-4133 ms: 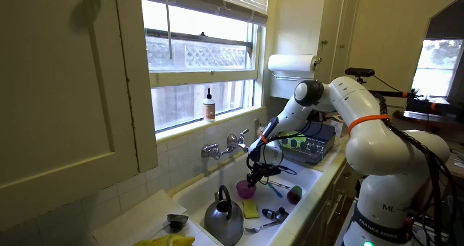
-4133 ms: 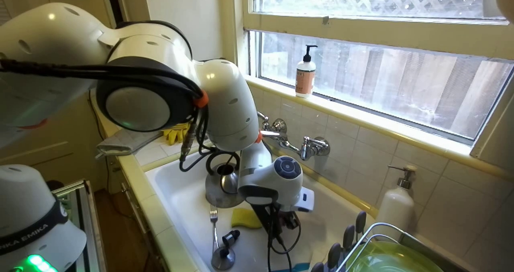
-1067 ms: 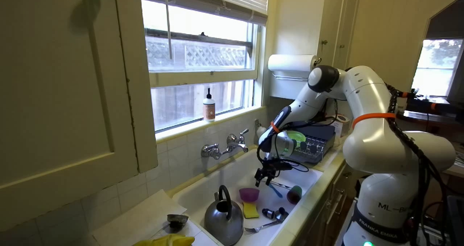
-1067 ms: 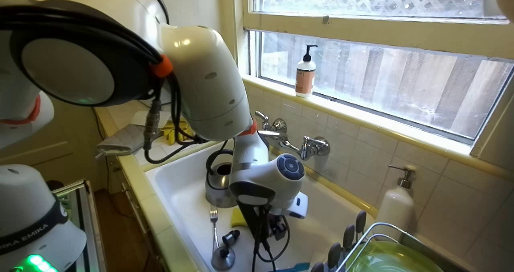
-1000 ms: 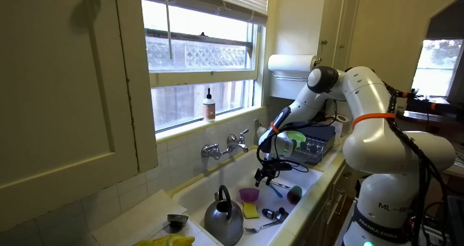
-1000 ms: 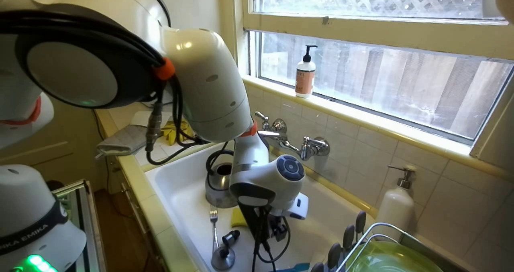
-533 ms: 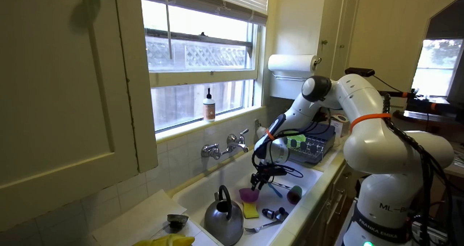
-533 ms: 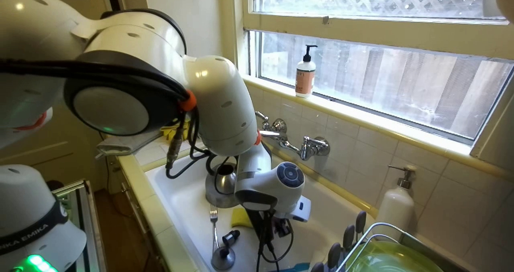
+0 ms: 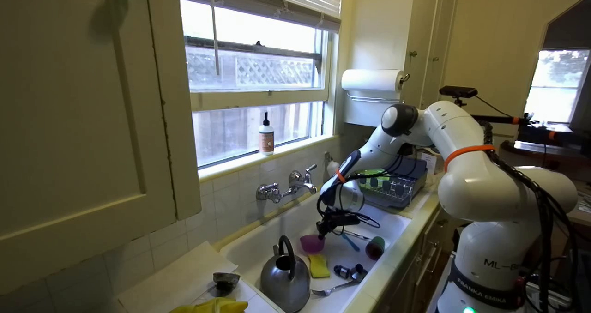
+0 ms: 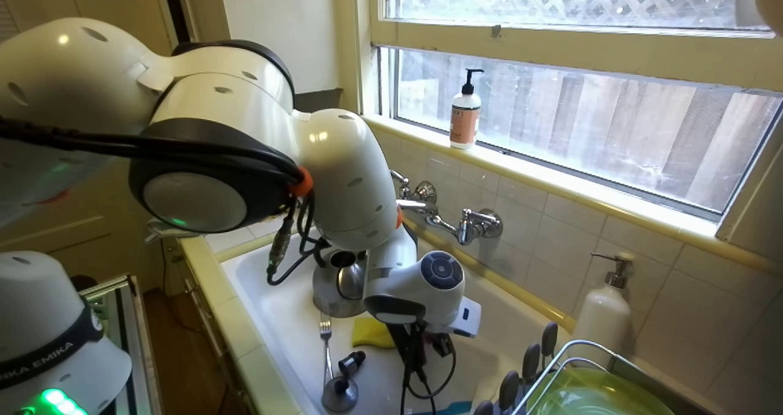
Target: Take the purple bowl out of the plate rack and put it into the sink the turn on the water to the faucet and put water in it
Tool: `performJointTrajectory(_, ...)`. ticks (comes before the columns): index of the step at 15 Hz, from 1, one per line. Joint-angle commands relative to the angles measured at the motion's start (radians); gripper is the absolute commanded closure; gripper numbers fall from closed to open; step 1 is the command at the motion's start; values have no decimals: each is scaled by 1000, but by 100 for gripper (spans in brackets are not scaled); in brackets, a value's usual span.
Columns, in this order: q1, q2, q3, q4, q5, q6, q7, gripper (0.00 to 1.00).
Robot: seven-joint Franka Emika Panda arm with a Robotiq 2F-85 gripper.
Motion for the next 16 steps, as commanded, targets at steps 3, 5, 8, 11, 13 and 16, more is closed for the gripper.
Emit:
performJointTrajectory(3, 18, 38, -17, 16, -94, 89, 27, 99)
performJointTrajectory(5, 22, 37, -23, 7, -136, 92, 13, 99)
performJointTrajectory(8, 25, 40, -30, -11, -194, 147, 0, 99)
performJointTrajectory(11, 42, 52, -51, -39, -262, 278, 16, 99)
performJointTrajectory(13, 61, 64, -74, -56, -317, 382, 40, 99)
performJointTrajectory(16, 70, 80, -96, -77, -409, 456, 89, 99)
